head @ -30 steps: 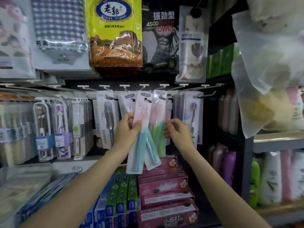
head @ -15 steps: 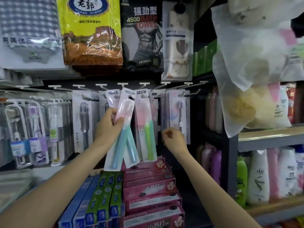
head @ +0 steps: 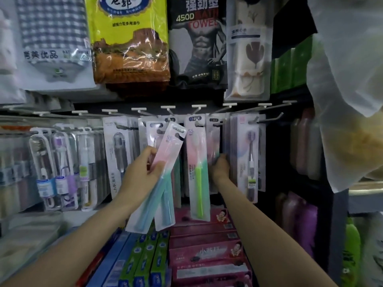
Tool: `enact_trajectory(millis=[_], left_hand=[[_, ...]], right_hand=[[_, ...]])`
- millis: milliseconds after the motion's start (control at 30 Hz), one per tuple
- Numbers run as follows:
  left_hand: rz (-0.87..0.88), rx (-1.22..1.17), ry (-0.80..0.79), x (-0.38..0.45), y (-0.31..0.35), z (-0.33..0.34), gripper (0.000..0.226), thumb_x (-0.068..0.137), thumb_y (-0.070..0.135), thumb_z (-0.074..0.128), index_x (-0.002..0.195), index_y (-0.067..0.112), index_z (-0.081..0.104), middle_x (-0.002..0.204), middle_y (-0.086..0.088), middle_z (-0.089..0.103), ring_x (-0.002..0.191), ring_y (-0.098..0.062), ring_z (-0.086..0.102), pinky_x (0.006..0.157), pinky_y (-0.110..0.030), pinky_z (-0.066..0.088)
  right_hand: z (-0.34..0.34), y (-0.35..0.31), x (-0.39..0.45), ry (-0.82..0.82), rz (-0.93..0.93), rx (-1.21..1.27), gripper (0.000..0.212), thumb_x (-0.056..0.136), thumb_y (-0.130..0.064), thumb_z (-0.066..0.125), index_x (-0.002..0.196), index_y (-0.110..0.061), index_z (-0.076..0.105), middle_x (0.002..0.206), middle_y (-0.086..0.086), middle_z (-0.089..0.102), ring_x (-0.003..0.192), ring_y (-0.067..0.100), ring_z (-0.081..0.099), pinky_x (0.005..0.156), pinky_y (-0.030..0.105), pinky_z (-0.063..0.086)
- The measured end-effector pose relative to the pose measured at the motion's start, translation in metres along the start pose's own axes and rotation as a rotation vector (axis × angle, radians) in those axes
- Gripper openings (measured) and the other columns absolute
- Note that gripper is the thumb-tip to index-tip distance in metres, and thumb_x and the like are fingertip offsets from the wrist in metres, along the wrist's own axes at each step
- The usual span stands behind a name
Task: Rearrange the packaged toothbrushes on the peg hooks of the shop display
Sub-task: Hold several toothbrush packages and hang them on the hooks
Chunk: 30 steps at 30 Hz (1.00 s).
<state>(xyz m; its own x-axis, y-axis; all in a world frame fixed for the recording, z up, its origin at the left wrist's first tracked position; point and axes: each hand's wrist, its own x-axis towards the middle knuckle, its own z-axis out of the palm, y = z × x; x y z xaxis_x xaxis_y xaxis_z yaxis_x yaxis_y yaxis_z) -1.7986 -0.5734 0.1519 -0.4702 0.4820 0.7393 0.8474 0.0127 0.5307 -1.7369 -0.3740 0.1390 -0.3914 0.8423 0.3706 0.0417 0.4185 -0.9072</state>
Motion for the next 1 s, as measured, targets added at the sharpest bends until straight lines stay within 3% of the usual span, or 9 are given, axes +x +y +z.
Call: enact_trajectory(millis=[67,200,333,400,467,567,800,1000], left_hand=[[0.001,0.01,-0.002,0.0,-0.002,-0.001,0.007,0.093,0.018,0.052,0.098,0.021,0.049,0.085,0.015,0.058,0.074,-0.005,0.057,0.056,-0.02,0.041],[0.001,-0.018,-0.006,-0.002,-0.002,0.002,0.011,0.092,0.016,0.053,0.103,0.015,0.051,0.088,0.006,0.061,0.074,-0.008,0.057,0.057,-0.02,0.038],[0.021,-0.037,-0.008,-0.005,0.003,0.003,0.011,0.092,0.016,0.053,0.103,0.016,0.052,0.089,0.006,0.061,0.075,-0.004,0.057,0.057,-0.016,0.037],[0.005,-0.065,-0.01,-0.005,0.005,0.003,0.009,0.092,0.016,0.053,0.101,0.018,0.05,0.089,0.007,0.061,0.078,-0.01,0.059,0.063,-0.022,0.043],[-0.014,-0.085,-0.005,-0.006,0.007,0.003,0.009,0.092,0.016,0.053,0.1,0.018,0.05,0.093,0.002,0.062,0.082,-0.018,0.06,0.069,-0.033,0.048],[-0.01,-0.097,0.016,-0.012,0.01,0.002,0.007,0.092,0.015,0.052,0.099,0.016,0.05,0.093,0.001,0.062,0.082,-0.02,0.06,0.07,-0.032,0.047],[-0.02,-0.064,0.015,-0.019,0.009,-0.006,0.011,0.092,0.02,0.053,0.101,0.016,0.05,0.098,-0.001,0.063,0.084,-0.023,0.062,0.075,-0.045,0.053],[-0.023,-0.092,0.018,-0.024,0.006,-0.011,0.009,0.091,0.017,0.054,0.1,0.016,0.051,0.097,0.001,0.063,0.085,-0.019,0.061,0.075,-0.038,0.052]], right_hand=[[0.0,0.004,-0.005,0.01,0.006,0.024,0.025,0.086,-0.014,0.062,0.103,-0.008,0.045,0.106,0.011,0.054,0.095,0.022,0.052,0.085,0.034,0.045],[-0.019,0.003,-0.019,0.01,-0.071,-0.069,0.042,0.083,-0.019,0.068,0.118,-0.004,0.049,0.11,0.011,0.06,0.096,0.024,0.058,0.075,0.026,0.045],[-0.051,-0.012,-0.031,-0.072,-0.075,-0.158,0.055,0.079,-0.017,0.072,0.126,-0.005,0.046,0.121,0.011,0.057,0.109,0.027,0.056,0.087,0.028,0.045],[-0.067,-0.02,-0.04,-0.114,-0.076,-0.287,0.051,0.081,-0.011,0.069,0.127,-0.005,0.046,0.121,0.012,0.057,0.111,0.028,0.054,0.087,0.029,0.044],[-0.08,-0.024,-0.046,-0.097,-0.119,-0.457,0.042,0.083,-0.006,0.064,0.122,-0.005,0.048,0.116,0.013,0.058,0.104,0.029,0.056,0.079,0.029,0.045],[-0.09,-0.021,-0.051,-0.004,-0.189,-0.609,0.039,0.084,-0.003,0.06,0.12,-0.005,0.045,0.11,0.016,0.058,0.097,0.031,0.057,0.071,0.032,0.046],[-0.09,-0.014,-0.056,0.012,-0.175,-0.58,0.036,0.085,-0.006,0.058,0.119,-0.006,0.046,0.112,0.015,0.058,0.1,0.032,0.056,0.077,0.033,0.045],[-0.086,-0.01,-0.062,-0.012,-0.145,-0.495,0.037,0.083,-0.009,0.063,0.117,-0.006,0.047,0.113,0.016,0.056,0.098,0.029,0.056,0.076,0.032,0.048]])
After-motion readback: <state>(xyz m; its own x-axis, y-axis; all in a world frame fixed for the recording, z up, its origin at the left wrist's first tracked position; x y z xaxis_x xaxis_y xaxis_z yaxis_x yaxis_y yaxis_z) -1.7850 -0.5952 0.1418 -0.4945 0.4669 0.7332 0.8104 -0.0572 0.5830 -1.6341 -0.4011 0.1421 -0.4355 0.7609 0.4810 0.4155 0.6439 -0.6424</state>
